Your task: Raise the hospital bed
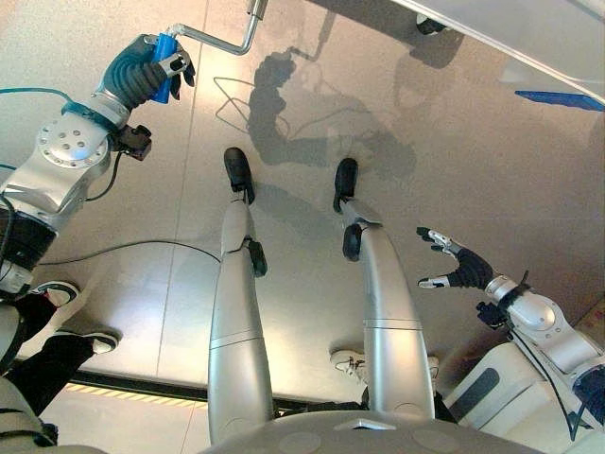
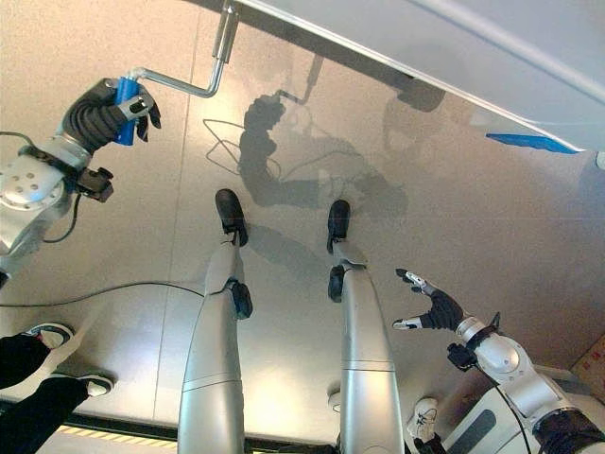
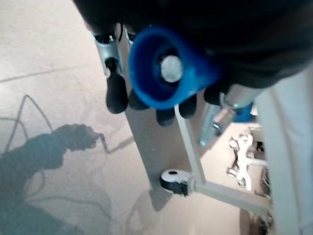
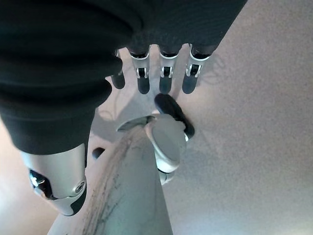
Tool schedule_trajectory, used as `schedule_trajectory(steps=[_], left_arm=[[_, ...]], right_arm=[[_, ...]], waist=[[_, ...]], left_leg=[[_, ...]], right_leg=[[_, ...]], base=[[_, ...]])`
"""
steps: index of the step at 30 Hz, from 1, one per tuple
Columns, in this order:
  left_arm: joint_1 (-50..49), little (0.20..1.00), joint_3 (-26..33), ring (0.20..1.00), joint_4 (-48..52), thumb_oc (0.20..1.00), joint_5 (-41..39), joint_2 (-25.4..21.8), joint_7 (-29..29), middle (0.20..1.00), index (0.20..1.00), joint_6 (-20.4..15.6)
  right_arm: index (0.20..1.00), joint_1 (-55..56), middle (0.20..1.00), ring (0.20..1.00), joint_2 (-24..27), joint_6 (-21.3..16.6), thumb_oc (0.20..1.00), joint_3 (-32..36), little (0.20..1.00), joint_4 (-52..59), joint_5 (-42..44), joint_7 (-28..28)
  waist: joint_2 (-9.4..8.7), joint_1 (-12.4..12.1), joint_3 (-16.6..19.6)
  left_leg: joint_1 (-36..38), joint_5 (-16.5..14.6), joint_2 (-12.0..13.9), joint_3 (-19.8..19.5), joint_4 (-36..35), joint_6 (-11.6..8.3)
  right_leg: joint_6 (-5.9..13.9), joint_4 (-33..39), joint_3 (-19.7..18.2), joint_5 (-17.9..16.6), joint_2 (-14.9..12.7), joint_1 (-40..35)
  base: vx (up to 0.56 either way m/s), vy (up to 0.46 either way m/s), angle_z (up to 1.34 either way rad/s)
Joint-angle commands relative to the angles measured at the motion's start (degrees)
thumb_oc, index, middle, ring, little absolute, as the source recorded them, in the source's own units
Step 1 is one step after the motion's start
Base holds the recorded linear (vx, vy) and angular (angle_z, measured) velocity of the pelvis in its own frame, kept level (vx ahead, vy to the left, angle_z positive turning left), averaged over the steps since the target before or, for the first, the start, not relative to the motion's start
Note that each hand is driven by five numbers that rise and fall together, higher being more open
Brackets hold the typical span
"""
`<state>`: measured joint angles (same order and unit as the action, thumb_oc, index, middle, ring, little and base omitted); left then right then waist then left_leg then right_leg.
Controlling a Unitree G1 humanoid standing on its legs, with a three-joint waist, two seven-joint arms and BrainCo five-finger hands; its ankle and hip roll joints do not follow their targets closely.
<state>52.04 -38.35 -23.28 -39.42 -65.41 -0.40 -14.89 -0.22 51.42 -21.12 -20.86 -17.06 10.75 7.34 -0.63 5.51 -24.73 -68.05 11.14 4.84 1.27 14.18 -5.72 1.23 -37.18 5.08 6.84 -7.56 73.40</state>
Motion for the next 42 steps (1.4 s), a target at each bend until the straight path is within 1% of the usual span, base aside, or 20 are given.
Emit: schedule_trajectory(steps=[1, 2, 4, 5, 6, 7, 8, 12, 15, 20, 21, 24, 25, 26, 29, 30, 31, 35, 39, 42], left_arm=[[0.7, 0.200, 2.1, 0.200, -2.9, 0.200, 2.5, 0.3, 2.4, 0.200, 0.200, -1.0], [2.0, 0.200, 1.9, 0.200, -5.7, 0.200, 3.6, 2.1, 2.6, 0.200, 0.200, -0.4], [2.8, 0.200, 1.5, 0.200, -7.4, 0.200, 4.2, 3.1, 2.7, 0.200, 0.200, -0.1], [4.3, 0.200, 1.8, 0.200, -11.2, 0.200, 5.4, 5.8, 3.6, 0.200, 0.200, 0.3], [4.5, 0.200, 1.7, 0.200, -11.3, 0.200, 5.4, 5.9, 3.5, 0.200, 0.200, 0.3], [6.4, 0.200, 1.1, 0.200, -14.1, 0.200, 7.2, 8.2, 4.0, 0.200, 0.200, 0.9], [6.5, 0.200, 1.0, 0.200, -14.2, 0.200, 7.2, 8.2, 4.0, 0.200, 0.200, 0.8], [9.9, 0.200, 0.3, 0.200, -19.7, 0.200, 9.1, 12.9, 4.6, 0.200, 0.200, 1.4], [12.2, 0.200, -0.6, 0.200, -22.1, 0.200, 10.9, 15.5, 4.9, 0.200, 0.200, 1.7], [14.6, 0.200, -1.0, 0.200, -25.7, 0.200, 11.6, 20.0, 5.6, 0.200, 0.200, 2.1], [15.2, 0.200, -1.2, 0.200, -27.1, 0.200, 12.8, 21.6, 6.0, 0.200, 0.200, 2.3], [15.8, 0.200, -1.3, 0.200, -28.0, 0.200, 13.5, 23.0, 6.1, 0.200, 0.200, 2.4], [15.8, 0.200, -1.4, 0.200, -28.5, 0.200, 14.0, 24.3, 6.1, 0.200, 0.200, 2.5], [15.8, 0.200, -1.4, 0.200, -28.5, 0.200, 14.0, 24.3, 6.1, 0.200, 0.200, 2.5], [16.6, 0.200, -1.7, 0.200, -29.1, 0.200, 15.1, 26.7, 6.6, 0.200, 0.200, 2.5], [16.6, 0.200, -1.7, 0.200, -29.1, 0.200, 15.1, 26.7, 6.6, 0.200, 0.200, 2.5], [16.5, 0.200, -1.7, 0.200, -29.4, 0.200, 14.9, 27.9, 6.7, 0.200, 0.200, 2.5], [16.4, 0.200, -2.0, 0.200, -28.7, 0.200, 14.1, 30.4, 6.7, 0.200, 0.200, 2.2], [16.1, 0.200, -2.4, 0.200, -28.2, 0.200, 13.5, 31.9, 6.6, 0.200, 0.200, 2.1], [15.7, 0.200, -4.0, 0.200, -25.8, 0.200, 12.8, 33.3, 6.0, 0.200, 0.200, 1.8]], right_arm=[[1.000, 3.0, 1.000, 1.000, 0.7, -1.2, 1.000, -1.3, 1.000, 1.5, -0.6, 0.7], [1.000, 2.7, 1.000, 1.000, 0.7, -1.1, 1.000, -1.8, 1.000, 1.3, -0.5, 0.7], [1.000, 2.7, 1.000, 1.000, 0.7, -1.1, 1.000, -1.7, 1.000, 1.4, -0.5, 0.8], [1.000, 2.1, 1.000, 1.000, 0.7, -1.1, 1.000, -2.3, 1.000, 1.1, -0.5, 0.6], [1.000, 2.1, 1.000, 1.000, 0.7, -1.1, 1.000, -2.2, 1.000, 1.0, -0.5, 0.6], [1.000, 1.5, 1.000, 1.000, 0.7, -0.9, 1.000, -2.8, 1.000, 0.6, -0.5, 0.5], [1.000, 1.5, 1.000, 1.000, 0.7, -0.9, 1.000, -2.8, 1.000, 0.6, -0.4, 0.5], [1.000, 0.6, 1.000, 1.000, 0.6, -1.1, 1.000, -3.8, 1.000, 0.8, 0.5, 0.7], [1.000, 0.3, 1.000, 1.000, 0.9, -1.1, 1.000, -4.3, 1.000, 0.9, 0.8, 0.7], [1.000, -0.7, 1.000, 1.000, 0.6, -0.9, 1.000, -5.4, 1.000, 0.3, 1.4, 0.4], [1.000, -1.2, 1.000, 1.000, 0.4, -0.9, 1.000, -5.9, 1.000, -0.1, 1.6, 0.2], [1.000, -1.7, 1.000, 1.000, 0.5, -1.0, 1.000, -6.3, 1.000, -0.2, 1.9, 0.1], [1.000, -2.0, 1.000, 1.000, 0.3, -1.0, 1.000, -6.6, 1.000, -0.4, 2.0, 0.0], [1.000, -2.0, 1.000, 1.000, 0.3, -1.0, 1.000, -6.6, 1.000, -0.4, 2.0, 0.0], [1.000, -3.0, 1.000, 1.000, 0.2, -1.1, 1.000, -7.4, 1.000, -0.8, 2.0, -0.2], [1.000, -3.0, 1.000, 1.000, 0.2, -1.1, 1.000, -7.4, 1.000, -0.8, 2.0, -0.2], [1.000, -3.2, 1.000, 1.000, 0.2, -1.0, 1.000, -7.7, 1.000, -1.0, 2.0, -0.3], [1.000, -3.6, 1.000, 1.000, 0.0, -0.9, 1.000, -8.3, 1.000, -1.2, 2.1, -0.6], [1.000, -4.1, 1.000, 1.000, -0.1, -0.8, 1.000, -8.9, 1.000, -1.5, 2.4, -0.8], [1.000, -4.7, 1.000, 1.000, 0.1, -0.6, 1.000, -9.4, 1.000, -1.6, 2.5, -1.0]], waist=[[0.13, 0.6, 0.7], [0.02, 0.8, 0.6], [-0.05, 0.8, 0.5], [-0.15, 1.0, 0.3], [-0.15, 1.0, 0.3], [-0.27, 1.1, 0.2], [-0.27, 1.1, 0.2], [-0.59, 1.4, -0.1], [-0.86, 1.6, -0.2], [-0.95, 1.9, -0.6], [-1.00, 1.9, -0.6], [-1.02, 2.0, -0.6], [-1.07, 2.1, -0.7], [-1.06, 2.1, -0.7], [-1.01, 2.3, -0.8], [-0.99, 2.3, -0.8], [-0.99, 2.4, -0.8], [-0.95, 2.4, -0.8], [-0.98, 2.5, -0.8], [-0.96, 2.5, -0.9]], left_leg=[[-0.3, -14.1, -0.5, -0.3, 12.9, 2.86], [-0.6, -14.2, -0.5, -0.4, 13.2, 2.90], [-0.7, -14.2, -0.5, -0.4, 13.2, 2.90], [-0.8, -14.2, -0.5, -0.4, 13.3, 2.89], [-0.8, -14.2, -0.5, -0.4, 13.3, 2.89], [-1.1, -14.3, -0.5, -0.4, 13.5, 2.90], [-1.1, -14.3, -0.5, -0.4, 13.5, 2.90], [-1.7, -14.6, -0.5, -0.4, 14.3, 2.97], [-2.0, -14.8, -0.4, -0.4, 14.6, 3.03], [-2.3, -15.0, -0.5, -0.4, 14.9, 3.10], [-2.3, -15.0, -0.4, -0.4, 15.1, 3.09], [-2.4, -15.0, -0.4, -0.4, 15.1, 3.06], [-2.5, -15.1, -0.4, -0.4, 15.3, 3.07], [-2.5, -15.1, -0.4, -0.4, 15.3, 3.07], [-2.6, -14.9, -0.4, -0.3, 15.1, 3.00], [-2.6, -14.9, -0.4, -0.3, 15.1, 3.00], [-2.5, -14.9, -0.4, -0.4, 15.1, 3.00], [-2.4, -14.8, -0.5, -0.4, 14.9, 3.03], [-2.2, -14.7, -0.6, -0.4, 14.7, 3.00], [-1.9, -14.4, -0.6, -0.4, 14.2, 2.93]], right_leg=[[4.95, 13.5, -1.4, -10.0, 2.2, -3.3], [4.90, 13.4, -1.4, -9.9, 2.3, -3.1], [4.91, 13.3, -1.4, -9.9, 2.4, -3.0], [4.89, 13.4, -1.4, -9.9, 2.5, -2.9], [4.89, 13.4, -1.4, -9.9, 2.5, -2.9], [4.90, 13.3, -1.4, -9.9, 2.5, -2.7], [4.90, 13.3, -1.4, -9.9, 2.5, -2.7], [4.81, 12.8, -1.5, -9.7, 2.8, -2.2], [4.74, 12.6, -1.7, -9.6, 3.0, -1.8], [4.74, 12.3, -1.7, -9.6, 3.1, -1.4], [4.70, 12.1, -1.8, -9.4, 3.3, -1.2], [4.65, 12.1, -1.9, -9.4, 3.3, -1.2], [4.60, 12.1, -1.9, -9.4, 3.3, -1.1], [4.60, 12.1, -1.9, -9.4, 3.3, -1.1], [4.62, 12.5, -1.7, -9.6, 3.2, -1.1], [4.62, 12.5, -1.7, -9.6, 3.2, -1.1], [4.62, 12.5, -1.8, -9.6, 3.2, -1.2], [4.59, 12.5, -1.7, -9.8, 3.2, -1.3], [4.54, 12.6, -1.8, -9.9, 3.2, -1.5], [4.52, 13.0, -1.8, -10.1, 3.2, -1.9]], base=[[0.00, 0.000, 0.00], [0.00, 0.000, 0.00], [0.00, 0.000, 0.00], [0.00, 0.000, 0.00], [0.00, 0.000, 0.00], [0.00, 0.000, 0.00], [0.00, 0.000, 0.00], [0.00, 0.000, 0.00], [0.00, 0.000, 0.00], [0.00, 0.000, 0.00], [0.00, 0.000, 0.00], [0.00, 0.000, 0.00], [0.00, 0.000, 0.00], [0.00, 0.000, 0.00], [0.00, 0.000, 0.00], [0.00, 0.000, 0.00], [0.00, 0.000, 0.00], [0.00, 0.000, 0.00], [0.00, 0.000, 0.00], [0.00, 0.000, 0.00]])
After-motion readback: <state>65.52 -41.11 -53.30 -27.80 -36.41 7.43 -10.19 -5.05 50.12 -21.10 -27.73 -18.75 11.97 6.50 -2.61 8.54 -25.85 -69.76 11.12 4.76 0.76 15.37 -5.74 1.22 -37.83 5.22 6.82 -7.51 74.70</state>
